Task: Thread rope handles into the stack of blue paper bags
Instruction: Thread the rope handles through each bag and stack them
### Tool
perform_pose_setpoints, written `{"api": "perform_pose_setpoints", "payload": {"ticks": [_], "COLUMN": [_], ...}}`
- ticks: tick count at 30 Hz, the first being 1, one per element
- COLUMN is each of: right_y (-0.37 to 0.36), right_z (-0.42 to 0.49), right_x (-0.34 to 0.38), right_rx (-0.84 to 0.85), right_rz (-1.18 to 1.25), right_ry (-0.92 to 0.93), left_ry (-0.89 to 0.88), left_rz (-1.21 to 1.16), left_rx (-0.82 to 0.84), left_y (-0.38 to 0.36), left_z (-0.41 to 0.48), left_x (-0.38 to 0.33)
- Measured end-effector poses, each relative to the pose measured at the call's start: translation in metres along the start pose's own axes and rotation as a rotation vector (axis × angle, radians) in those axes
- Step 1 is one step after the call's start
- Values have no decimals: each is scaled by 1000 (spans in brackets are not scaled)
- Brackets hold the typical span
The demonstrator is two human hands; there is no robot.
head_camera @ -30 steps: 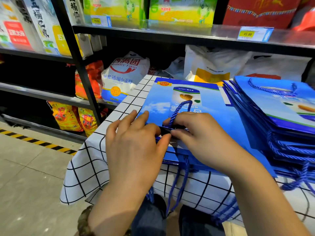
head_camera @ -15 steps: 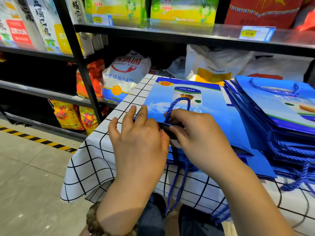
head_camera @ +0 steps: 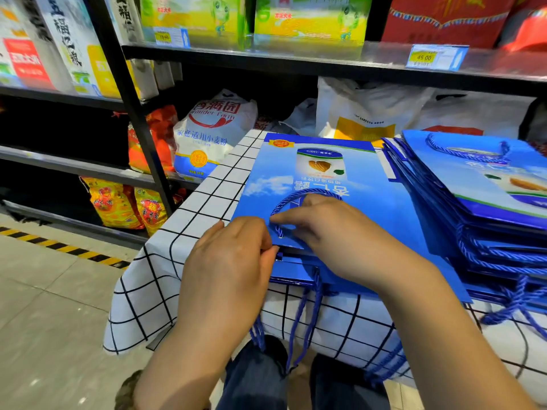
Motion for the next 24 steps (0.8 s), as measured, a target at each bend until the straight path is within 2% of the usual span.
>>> {"api": "perform_pose_setpoints", "payload": {"ticks": [4,8,11,14,16,19,24], "right_y": [-3,1,10,13,25,54,51], "right_z": [7,13,13,8,0,-17,-33], "right_x": [11,4,-9,-20,-35,-69,-87], "right_rx": [37,-28,-146,-173,-241,-350,-230], "right_rz": [-62,-104,-115,-37,-11,-254,-417], "right_ry": [96,59,-46,-115,-220,-436,-602], "left_ry": [10,-9,-27,-28,63,286,374], "left_rz": [0,-11,-9,-5,-107,-317,-95], "left_rx": [-2,7,23,78,113,105,35], "left_y": [1,-1,0,-2,-2,0,0], "left_z": [-1,-1,2,3,4,12,42], "left_x": [8,10,9,12,20,38,57]}}
Point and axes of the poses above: each hand's wrist, its own z-axis towards the middle knuckle, its own y-axis out of the back of the hand, x = y × z, the point moved 7 cm from there along z, towards the middle knuckle, and after that the axes turned 6 degrees about -x, right-handed, at the moved point
